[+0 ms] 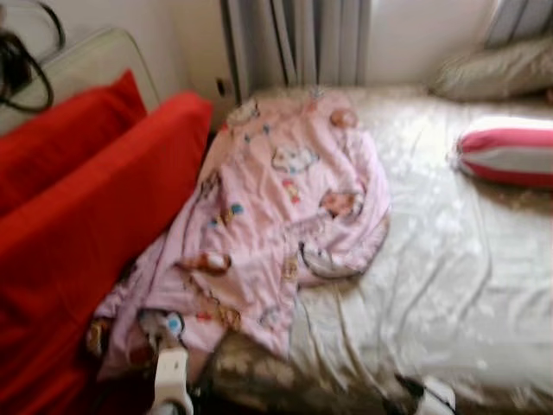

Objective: Clean up the room

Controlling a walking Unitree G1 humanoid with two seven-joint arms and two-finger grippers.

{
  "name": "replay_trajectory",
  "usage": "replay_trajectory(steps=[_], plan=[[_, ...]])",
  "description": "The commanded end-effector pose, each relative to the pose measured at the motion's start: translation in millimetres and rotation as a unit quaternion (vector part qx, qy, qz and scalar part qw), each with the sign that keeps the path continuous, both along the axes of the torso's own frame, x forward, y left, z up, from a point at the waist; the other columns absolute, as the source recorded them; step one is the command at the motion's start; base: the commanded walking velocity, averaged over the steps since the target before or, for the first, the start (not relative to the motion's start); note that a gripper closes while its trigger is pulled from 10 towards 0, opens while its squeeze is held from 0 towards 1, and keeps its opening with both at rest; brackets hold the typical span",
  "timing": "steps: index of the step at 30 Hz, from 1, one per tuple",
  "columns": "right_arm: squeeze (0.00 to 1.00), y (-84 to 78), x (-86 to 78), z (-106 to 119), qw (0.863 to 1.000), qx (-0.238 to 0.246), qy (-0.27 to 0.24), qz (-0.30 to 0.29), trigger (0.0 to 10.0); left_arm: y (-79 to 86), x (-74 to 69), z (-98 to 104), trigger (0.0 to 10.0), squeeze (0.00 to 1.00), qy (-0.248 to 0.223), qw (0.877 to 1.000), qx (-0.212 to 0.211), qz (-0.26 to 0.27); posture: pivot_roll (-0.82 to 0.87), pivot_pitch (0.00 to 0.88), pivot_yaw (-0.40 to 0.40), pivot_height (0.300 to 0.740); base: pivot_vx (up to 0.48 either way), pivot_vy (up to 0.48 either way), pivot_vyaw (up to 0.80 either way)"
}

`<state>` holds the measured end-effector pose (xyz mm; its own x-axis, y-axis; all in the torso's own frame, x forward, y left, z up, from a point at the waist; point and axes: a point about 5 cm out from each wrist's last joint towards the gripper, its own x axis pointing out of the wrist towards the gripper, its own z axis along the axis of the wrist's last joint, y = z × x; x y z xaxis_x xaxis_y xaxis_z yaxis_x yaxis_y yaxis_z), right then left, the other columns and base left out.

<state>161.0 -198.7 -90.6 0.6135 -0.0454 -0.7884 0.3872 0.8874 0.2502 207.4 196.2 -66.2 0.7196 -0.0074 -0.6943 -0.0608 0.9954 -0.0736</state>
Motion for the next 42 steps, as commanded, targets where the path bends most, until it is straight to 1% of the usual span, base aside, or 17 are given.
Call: replay_trajectory(steps=[1, 24, 29, 32, 38, 41, 42], plan=[[0.00, 10.5, 2.6, 0, 1.000, 0.008, 0.000, 0.018, 10.0, 8.1, -3.3, -1, 10.0, 0.00, 0.005, 1.000, 0.012, 0.003, 0.09, 0.030, 0.038, 0.740, 0.000, 0.000, 0.00], [0.00, 17.6, 0.4, -2, 0.999, 0.017, -0.002, 0.028, 10.0, 6.5, -5.9, -2, 10.0, 0.00, 0.010, 1.000, 0.013, -0.007, 0.09, 0.009, 0.047, 0.740, 0.000, 0.000, 0.77], [0.00, 16.3, 0.6, -2, 1.000, 0.017, -0.005, 0.016, 10.0, 5.1, -6.4, -3, 10.0, 0.00, 0.013, 1.000, 0.011, -0.008, 0.09, 0.016, 0.044, 0.740, 0.000, 0.000, 0.00], [0.00, 11.0, 2.7, 0, 1.000, 0.013, -0.013, -0.002, 10.0, 3.3, -6.4, -3, 10.0, 0.00, 0.013, 1.000, 0.007, -0.008, 0.09, 0.024, 0.038, 0.740, 0.000, 0.000, 0.00], [0.00, 6.6, 3.9, 1, 1.000, -0.001, -0.009, -0.002, 10.0, 1.4, -5.8, -3, 10.0, 0.00, 0.011, 1.000, 0.002, -0.006, 0.09, 0.036, 0.028, 0.740, 0.000, 0.000, 0.00], [0.00, 3.3, 4.7, 2, 1.000, -0.011, -0.010, -0.015, 10.0, 0.9, -5.5, -3, 10.0, 0.00, 0.010, 1.000, 0.000, -0.003, 0.09, 0.037, 0.027, 0.740, 0.252, 0.000, 0.00], [0.00, 0.8, 6.9, 3, 0.999, -0.007, -0.019, -0.029, 10.0, 0.7, -5.3, -3, 10.0, 0.00, 0.009, 1.000, 0.000, -0.002, 0.09, 0.038, 0.026, 0.740, 0.262, 0.000, -0.74]])
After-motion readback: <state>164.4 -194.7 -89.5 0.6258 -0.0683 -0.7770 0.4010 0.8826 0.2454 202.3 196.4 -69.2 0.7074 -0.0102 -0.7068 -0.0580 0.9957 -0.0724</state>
